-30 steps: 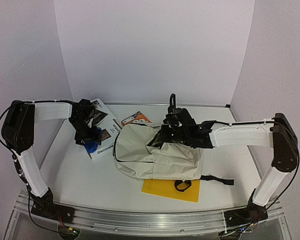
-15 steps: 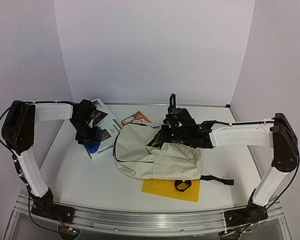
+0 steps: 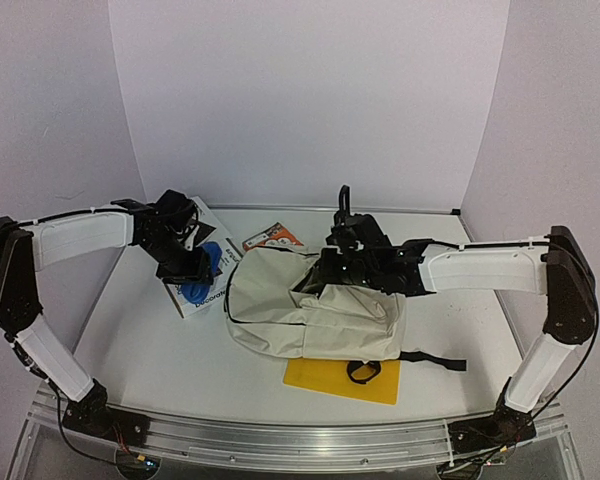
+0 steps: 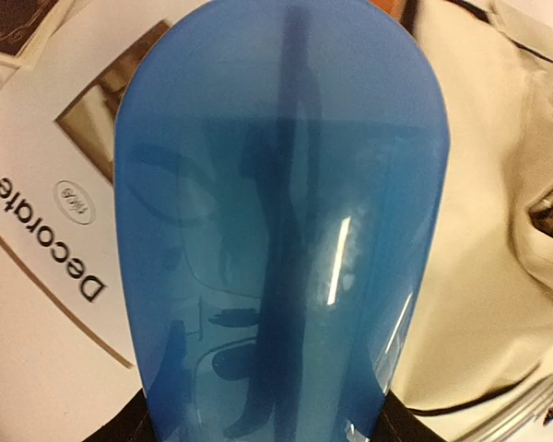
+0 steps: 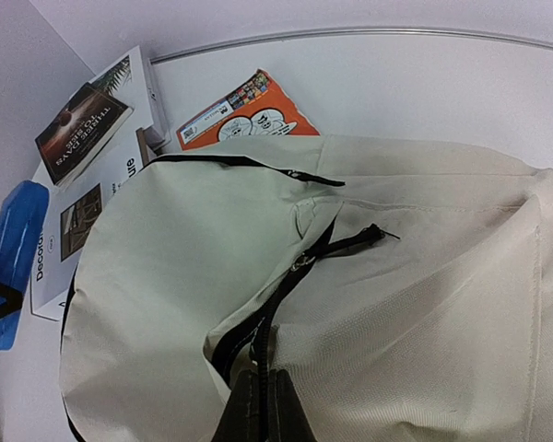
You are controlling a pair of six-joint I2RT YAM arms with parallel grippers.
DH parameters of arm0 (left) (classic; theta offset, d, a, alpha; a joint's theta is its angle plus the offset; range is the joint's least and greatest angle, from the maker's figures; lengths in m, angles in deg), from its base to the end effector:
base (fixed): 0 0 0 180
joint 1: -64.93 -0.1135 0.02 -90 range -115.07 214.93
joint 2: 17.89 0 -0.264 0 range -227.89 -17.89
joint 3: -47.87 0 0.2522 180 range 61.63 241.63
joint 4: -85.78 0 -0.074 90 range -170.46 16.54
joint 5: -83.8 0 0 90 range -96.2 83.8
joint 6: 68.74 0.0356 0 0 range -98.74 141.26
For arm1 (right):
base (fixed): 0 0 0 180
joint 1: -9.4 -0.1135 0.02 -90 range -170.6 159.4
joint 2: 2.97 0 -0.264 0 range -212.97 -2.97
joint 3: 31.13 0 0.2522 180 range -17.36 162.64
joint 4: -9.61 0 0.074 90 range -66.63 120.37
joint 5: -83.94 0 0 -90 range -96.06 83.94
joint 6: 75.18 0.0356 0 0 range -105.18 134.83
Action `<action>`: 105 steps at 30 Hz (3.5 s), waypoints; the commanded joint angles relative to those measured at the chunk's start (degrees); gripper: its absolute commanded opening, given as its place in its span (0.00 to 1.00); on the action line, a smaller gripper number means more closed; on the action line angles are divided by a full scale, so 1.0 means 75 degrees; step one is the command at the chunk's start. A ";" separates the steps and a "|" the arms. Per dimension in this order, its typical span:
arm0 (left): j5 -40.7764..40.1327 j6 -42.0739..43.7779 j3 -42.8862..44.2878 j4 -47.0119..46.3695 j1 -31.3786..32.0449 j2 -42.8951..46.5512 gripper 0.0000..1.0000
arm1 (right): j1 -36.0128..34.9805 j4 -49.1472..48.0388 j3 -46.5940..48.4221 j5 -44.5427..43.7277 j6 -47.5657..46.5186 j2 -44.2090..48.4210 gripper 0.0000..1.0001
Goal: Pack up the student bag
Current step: Pick up the personal item from the center of the board, then place the personal item in the student bag.
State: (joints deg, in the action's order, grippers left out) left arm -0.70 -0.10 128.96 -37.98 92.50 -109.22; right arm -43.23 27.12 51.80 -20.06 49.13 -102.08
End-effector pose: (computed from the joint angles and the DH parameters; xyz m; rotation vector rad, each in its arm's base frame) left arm 0.2803 -0.1502 0.2323 0.1786 2.7792 -0.3618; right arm 0.2462 0.3082 0.2437 -0.2075 2.1946 0.6139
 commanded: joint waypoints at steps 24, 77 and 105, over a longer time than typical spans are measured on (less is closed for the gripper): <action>0.4377 0.1583 0.1916 -0.0207 0.1831 -0.1713 0.46 | -0.0015 -0.1272 0.0663 0.1383 -0.0412 0.0430 0.00; 0.2821 -0.1563 0.1952 -0.3685 0.2136 -0.2311 0.83 | -0.0014 -0.1601 -0.0266 0.0638 0.0242 0.0582 0.00; 0.4160 -0.2357 0.2067 -0.5536 0.2640 -0.3473 0.46 | -0.0015 -0.1554 -0.0069 0.0857 0.0275 0.0320 0.00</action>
State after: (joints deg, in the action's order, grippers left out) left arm 28.17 -16.25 141.42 -74.11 110.93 -133.44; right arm -42.66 20.87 48.33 -14.34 50.70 -100.88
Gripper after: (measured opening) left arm 0.467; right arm 0.008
